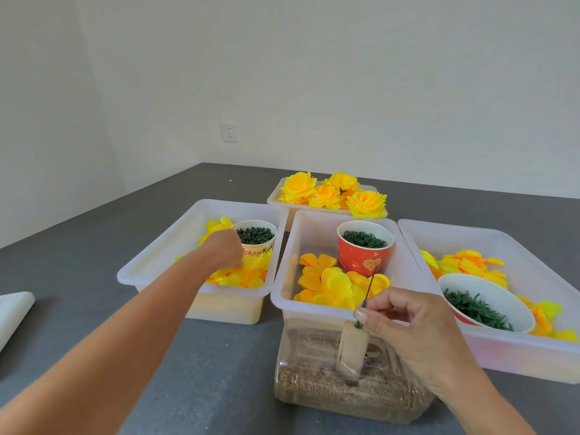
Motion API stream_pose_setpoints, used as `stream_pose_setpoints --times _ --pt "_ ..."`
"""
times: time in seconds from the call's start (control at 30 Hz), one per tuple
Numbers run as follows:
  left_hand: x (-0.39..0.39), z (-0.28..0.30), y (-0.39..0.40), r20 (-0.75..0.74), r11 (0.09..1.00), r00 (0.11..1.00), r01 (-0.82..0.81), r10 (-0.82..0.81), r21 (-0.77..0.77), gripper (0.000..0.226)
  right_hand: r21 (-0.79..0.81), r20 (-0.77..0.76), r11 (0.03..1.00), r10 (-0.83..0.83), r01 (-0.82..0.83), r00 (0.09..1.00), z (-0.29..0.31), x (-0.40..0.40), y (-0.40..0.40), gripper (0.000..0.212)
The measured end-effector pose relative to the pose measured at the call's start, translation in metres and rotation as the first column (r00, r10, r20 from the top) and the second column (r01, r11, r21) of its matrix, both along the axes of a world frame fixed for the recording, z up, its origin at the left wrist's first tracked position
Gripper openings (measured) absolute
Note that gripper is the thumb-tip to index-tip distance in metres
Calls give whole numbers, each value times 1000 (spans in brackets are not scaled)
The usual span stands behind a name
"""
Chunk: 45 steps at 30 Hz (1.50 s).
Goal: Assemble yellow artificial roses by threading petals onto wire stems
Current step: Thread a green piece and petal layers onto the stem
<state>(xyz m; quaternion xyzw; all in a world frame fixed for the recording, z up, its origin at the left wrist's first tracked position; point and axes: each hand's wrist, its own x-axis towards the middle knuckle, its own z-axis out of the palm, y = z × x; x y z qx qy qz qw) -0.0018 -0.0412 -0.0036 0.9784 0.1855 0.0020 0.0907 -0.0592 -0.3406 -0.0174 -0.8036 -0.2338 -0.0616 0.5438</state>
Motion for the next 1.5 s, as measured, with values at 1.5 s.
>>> stream_pose_setpoints --times 1.5 --pt "-43 79 -121 600 -174 800 587 -29 -791 13 219 135 976 -12 -18 991 99 23 10 41"
